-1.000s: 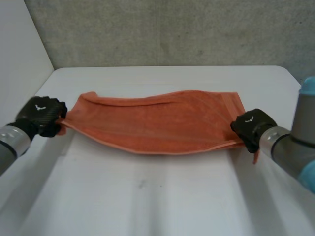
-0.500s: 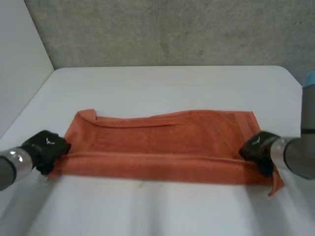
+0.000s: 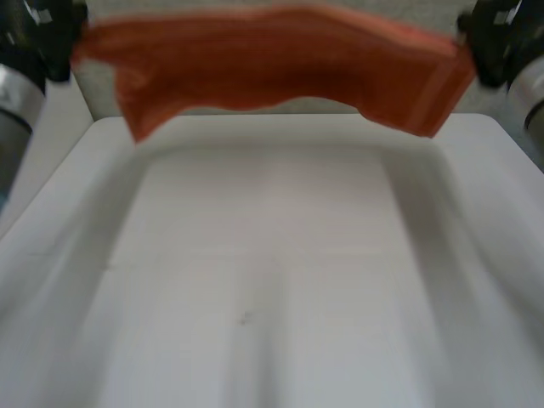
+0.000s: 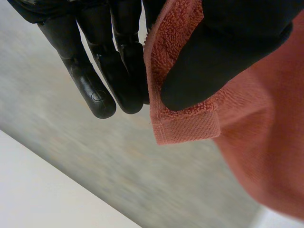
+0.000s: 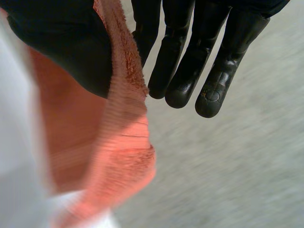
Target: Fold the laundry
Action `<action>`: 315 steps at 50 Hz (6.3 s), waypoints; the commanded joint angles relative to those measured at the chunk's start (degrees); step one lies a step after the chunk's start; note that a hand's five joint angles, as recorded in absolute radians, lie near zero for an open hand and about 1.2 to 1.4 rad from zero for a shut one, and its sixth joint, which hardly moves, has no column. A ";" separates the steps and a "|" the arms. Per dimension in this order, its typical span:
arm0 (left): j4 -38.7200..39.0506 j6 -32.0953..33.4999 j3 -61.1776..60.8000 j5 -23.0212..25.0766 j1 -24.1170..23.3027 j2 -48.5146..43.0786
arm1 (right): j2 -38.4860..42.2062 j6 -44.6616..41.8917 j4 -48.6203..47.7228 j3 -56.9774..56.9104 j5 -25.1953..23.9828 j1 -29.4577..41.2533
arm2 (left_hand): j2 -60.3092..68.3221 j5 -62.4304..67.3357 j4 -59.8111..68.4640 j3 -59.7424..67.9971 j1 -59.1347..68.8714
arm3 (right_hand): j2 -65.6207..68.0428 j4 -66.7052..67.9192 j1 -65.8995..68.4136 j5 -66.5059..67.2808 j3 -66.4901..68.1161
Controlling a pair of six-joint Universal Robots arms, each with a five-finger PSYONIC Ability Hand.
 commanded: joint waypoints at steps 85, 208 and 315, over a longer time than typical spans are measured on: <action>-1.73 18.67 8.62 2.86 -5.32 -30.18 | 30.04 -3.89 -8.03 -6.75 6.27 -1.22 | -55.88 -54.83 -55.74 -55.54 -51.24 | -56.94 -58.35 -45.81 -57.34 -57.77; -1.55 -5.24 -19.77 0.22 -5.85 -7.58 | 17.02 5.34 2.25 20.68 -18.52 -22.93 | -55.04 -53.99 -54.90 -54.69 -50.40 | 2.99 1.58 14.12 2.60 2.16; -1.55 -5.33 -21.97 0.22 -6.03 -4.77 | 17.64 20.02 -0.82 21.20 -9.72 6.96 | -55.38 -54.32 -55.23 -55.03 -50.74 | -29.98 -31.39 -18.85 -30.38 -30.82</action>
